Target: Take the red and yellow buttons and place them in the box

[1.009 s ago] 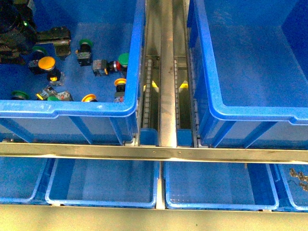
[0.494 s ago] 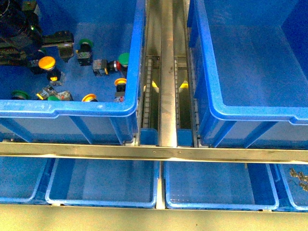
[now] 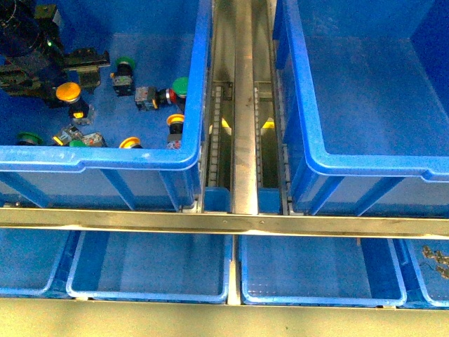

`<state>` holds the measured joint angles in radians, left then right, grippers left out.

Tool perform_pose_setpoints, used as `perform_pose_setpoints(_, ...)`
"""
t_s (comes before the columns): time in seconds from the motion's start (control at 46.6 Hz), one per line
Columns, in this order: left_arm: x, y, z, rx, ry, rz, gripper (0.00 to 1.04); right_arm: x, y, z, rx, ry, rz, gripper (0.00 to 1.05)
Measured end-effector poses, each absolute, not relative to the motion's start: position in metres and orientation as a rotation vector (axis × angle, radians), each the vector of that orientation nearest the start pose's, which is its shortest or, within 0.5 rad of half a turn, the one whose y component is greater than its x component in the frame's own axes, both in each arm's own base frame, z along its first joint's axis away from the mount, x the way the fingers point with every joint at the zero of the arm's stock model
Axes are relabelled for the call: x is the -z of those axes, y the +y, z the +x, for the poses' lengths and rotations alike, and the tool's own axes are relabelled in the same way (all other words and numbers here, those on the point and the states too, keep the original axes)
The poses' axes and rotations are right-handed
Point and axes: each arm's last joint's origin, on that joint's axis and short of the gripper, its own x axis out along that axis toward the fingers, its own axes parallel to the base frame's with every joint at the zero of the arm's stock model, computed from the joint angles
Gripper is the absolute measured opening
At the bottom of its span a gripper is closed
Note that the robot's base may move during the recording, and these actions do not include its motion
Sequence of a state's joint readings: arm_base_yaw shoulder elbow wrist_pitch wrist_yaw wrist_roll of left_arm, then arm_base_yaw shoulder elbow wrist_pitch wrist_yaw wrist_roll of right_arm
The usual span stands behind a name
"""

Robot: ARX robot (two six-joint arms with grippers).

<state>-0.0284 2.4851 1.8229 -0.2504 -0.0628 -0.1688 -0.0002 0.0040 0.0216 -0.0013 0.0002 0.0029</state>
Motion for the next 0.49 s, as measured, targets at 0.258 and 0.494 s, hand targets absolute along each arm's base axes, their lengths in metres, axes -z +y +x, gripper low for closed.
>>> perform_pose_setpoints(0.258, -0.082, -0.013, 0.518, -0.106, 0.912, -0.118, 0.35, -0.170, 0.000, 0.097, 0.000, -0.016, 0.003, 0.99)
perform_pose_setpoints(0.494, -0.093, -0.011, 0.513, -0.069, 0.911, -0.252, 0.35, -0.170, 0.000, 0.097, 0.000, -0.016, 0.003, 0.99)
